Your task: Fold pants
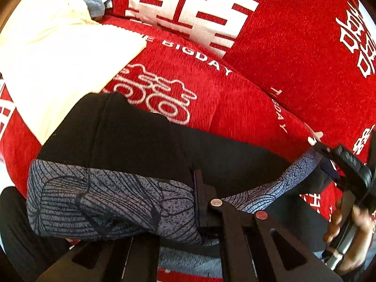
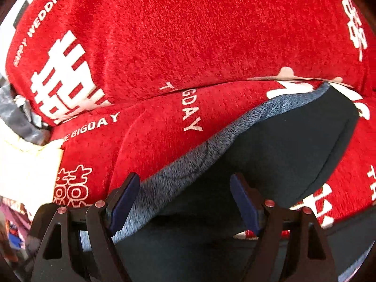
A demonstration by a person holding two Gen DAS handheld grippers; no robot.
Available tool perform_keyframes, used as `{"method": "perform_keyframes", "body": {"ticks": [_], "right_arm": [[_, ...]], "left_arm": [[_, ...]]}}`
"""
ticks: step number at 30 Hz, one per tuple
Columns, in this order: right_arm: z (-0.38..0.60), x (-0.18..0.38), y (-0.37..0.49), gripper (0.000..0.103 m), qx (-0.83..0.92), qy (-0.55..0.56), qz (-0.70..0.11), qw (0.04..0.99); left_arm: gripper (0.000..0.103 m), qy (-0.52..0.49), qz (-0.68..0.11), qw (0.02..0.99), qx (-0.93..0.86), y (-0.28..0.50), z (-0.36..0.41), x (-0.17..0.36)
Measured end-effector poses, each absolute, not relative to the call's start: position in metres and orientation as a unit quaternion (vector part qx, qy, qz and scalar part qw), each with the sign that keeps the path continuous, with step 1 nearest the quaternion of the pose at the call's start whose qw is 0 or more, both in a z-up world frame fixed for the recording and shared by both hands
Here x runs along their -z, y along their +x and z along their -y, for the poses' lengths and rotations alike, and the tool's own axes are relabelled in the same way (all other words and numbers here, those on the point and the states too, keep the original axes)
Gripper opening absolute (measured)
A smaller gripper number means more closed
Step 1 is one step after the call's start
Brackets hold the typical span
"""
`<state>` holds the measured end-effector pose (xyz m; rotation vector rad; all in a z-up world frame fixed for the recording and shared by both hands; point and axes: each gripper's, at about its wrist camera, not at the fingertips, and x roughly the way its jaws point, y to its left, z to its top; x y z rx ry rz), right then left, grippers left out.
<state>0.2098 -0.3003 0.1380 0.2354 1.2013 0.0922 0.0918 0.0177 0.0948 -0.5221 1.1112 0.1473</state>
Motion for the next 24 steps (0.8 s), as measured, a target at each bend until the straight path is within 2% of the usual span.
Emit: {"method": "perform_keyframes", "body": {"ticks": [9, 10, 11, 12, 14, 19, 24], "right_arm": [[0.312, -0.102, 0.228, 0.081, 0.102, 0.071, -0.613, 0.78], [0.315, -0.103, 0.224, 0.072, 0.104, 0.058, -0.607, 0.786], [0.318, -0.103, 0.217, 0.028, 0.097, 0.049, -0.604, 0.789], [0.324, -0.103, 0.209, 0.02, 0.09, 0.052, -0.606, 0.788], [0.335, -0.115, 0.187, 0.016, 0.086, 0.067, -0.581, 0.807], [0.348, -0.161, 0.1, 0.016, 0.108, 0.062, -0.496, 0.859], [0.359, -0.158, 0.025, 0.015, 0.132, 0.119, -0.491, 0.853]], "left_arm": [[0.008, -0.251, -0.533, 0.806, -0.048, 0.06, -0.026, -0.086], [0.008, -0.251, -0.538, 0.804, -0.042, 0.056, -0.027, -0.082], [0.008, -0.251, -0.54, 0.802, -0.038, 0.053, -0.027, -0.08], [0.008, -0.25, -0.542, 0.802, -0.036, 0.05, -0.027, -0.077], [0.008, -0.246, -0.544, 0.802, -0.028, 0.044, -0.027, -0.074], [0.008, -0.25, -0.543, 0.801, -0.024, 0.033, -0.035, -0.074], [0.008, -0.266, -0.56, 0.784, -0.022, 0.025, -0.049, -0.058]]}}
